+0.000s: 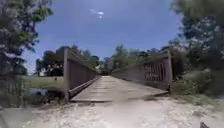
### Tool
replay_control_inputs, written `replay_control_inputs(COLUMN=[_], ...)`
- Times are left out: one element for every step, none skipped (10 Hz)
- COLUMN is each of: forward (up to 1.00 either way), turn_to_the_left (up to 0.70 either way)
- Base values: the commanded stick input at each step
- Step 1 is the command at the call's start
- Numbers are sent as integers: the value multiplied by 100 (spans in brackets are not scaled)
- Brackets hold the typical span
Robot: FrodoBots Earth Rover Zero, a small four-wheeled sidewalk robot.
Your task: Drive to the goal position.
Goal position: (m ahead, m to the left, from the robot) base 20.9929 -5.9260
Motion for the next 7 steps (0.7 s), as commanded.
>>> replay_control_inputs(forward=[70, 70, 70, 70, 70, 70, 70], turn_to_the_left=[0, 0, 0, 0, -4, -14, -14])
